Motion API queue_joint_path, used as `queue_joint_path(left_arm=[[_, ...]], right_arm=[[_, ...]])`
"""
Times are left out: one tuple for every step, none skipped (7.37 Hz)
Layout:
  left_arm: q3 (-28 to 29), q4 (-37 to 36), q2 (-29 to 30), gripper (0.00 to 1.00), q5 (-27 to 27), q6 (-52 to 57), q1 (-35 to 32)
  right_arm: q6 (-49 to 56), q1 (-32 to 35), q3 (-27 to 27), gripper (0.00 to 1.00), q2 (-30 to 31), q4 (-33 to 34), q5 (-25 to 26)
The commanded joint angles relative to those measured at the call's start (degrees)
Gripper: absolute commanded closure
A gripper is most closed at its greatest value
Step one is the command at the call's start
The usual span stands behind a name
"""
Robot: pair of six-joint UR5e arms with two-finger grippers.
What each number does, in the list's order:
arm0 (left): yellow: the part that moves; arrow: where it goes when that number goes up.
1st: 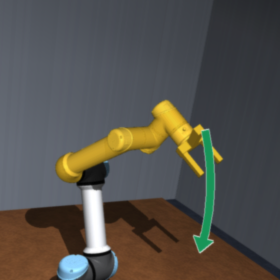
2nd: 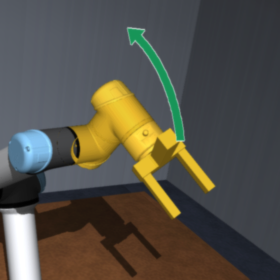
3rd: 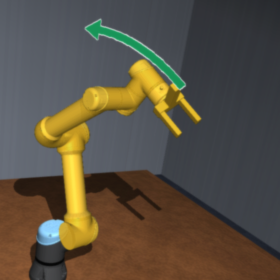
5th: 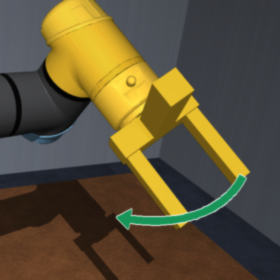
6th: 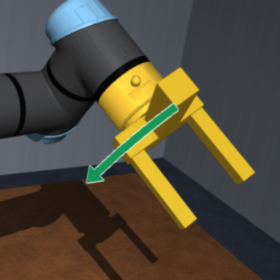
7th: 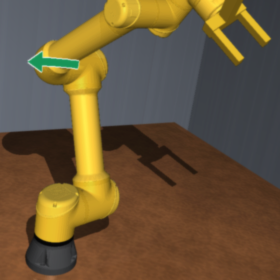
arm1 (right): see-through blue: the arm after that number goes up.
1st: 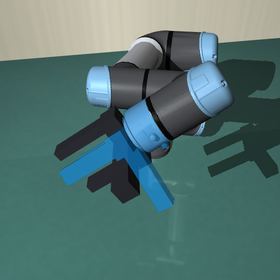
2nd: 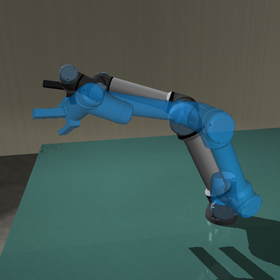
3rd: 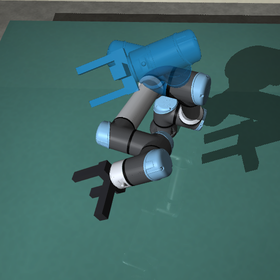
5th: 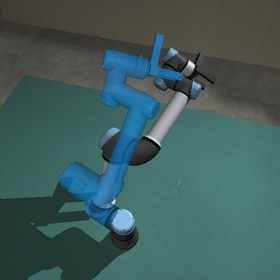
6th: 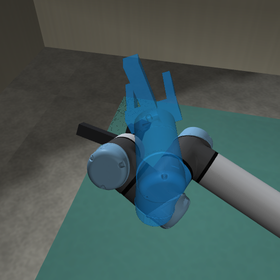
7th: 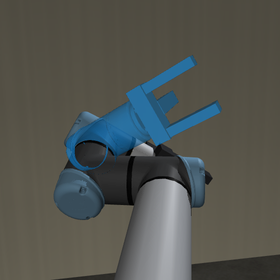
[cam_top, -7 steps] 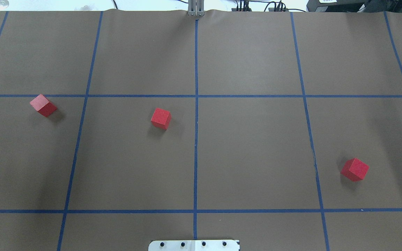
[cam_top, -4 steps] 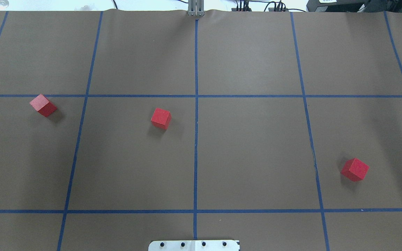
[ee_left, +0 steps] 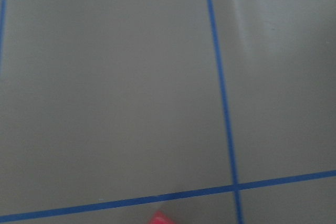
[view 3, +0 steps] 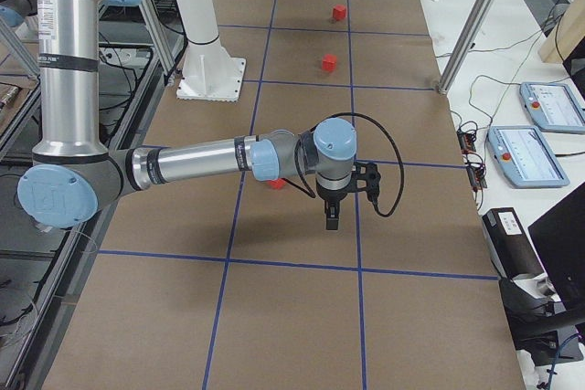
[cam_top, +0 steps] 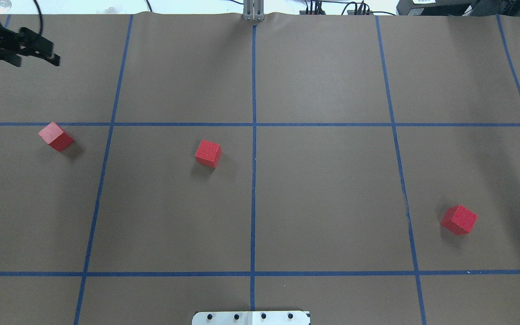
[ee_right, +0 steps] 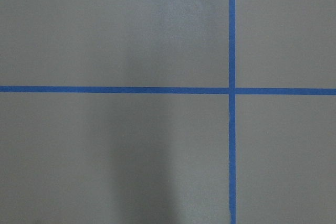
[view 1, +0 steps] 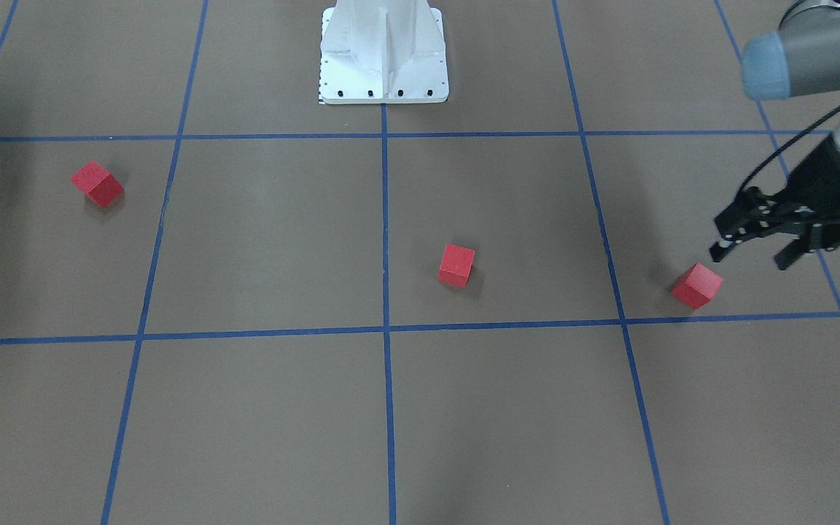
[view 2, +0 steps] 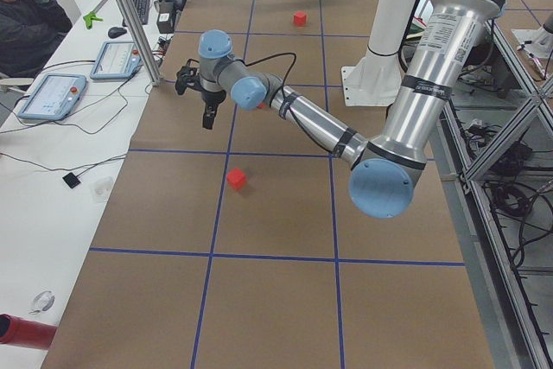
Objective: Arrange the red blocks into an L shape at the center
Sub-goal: 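Move the left gripper over the red cube in the middle of the table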
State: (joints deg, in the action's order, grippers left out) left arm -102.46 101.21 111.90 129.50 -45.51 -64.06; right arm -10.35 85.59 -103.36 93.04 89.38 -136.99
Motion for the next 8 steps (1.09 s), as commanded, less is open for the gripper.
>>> queue_joint_path(left_arm=[[-1.06,0.21,5.95,0.00,-7.89,-13.51,11.63],[-1.33,0.47,6.40,0.00,-15.61,-14.68,18.12],[-0.64,2.56,6.49,0.00,-21.25,-14.95,22.54],[1.11,6.24,6.67,0.00,-25.23,-17.91,25.89],[4.34,10.10,7.80,0.00,-26.83,-18.38,27.75],[7.33,11.10,9.81,0.00,-28.76,-18.21,29.16],[9.71,11.11,11.75,0.00,-30.26,-18.12,30.39],[11.22,11.20,12.64,0.00,-30.45,-17.95,31.01]], right_arm=[[0.24,-0.60,0.53,0.00,-0.05,-1.74,-0.38],[-0.10,-0.77,0.70,0.00,-0.05,-3.32,-0.38],[-0.11,-1.21,0.79,0.00,-0.05,-3.42,-0.38],[-0.11,-1.83,0.79,0.00,-0.05,-3.51,-0.38],[-0.11,-1.92,0.79,0.00,-0.05,-3.51,-0.38],[-0.11,-2.09,0.79,0.00,-0.14,-3.43,-0.38],[-0.11,-2.18,0.79,0.00,-0.23,-3.43,-0.38],[-0.11,-2.36,0.79,0.00,-0.23,-3.43,-0.38]])
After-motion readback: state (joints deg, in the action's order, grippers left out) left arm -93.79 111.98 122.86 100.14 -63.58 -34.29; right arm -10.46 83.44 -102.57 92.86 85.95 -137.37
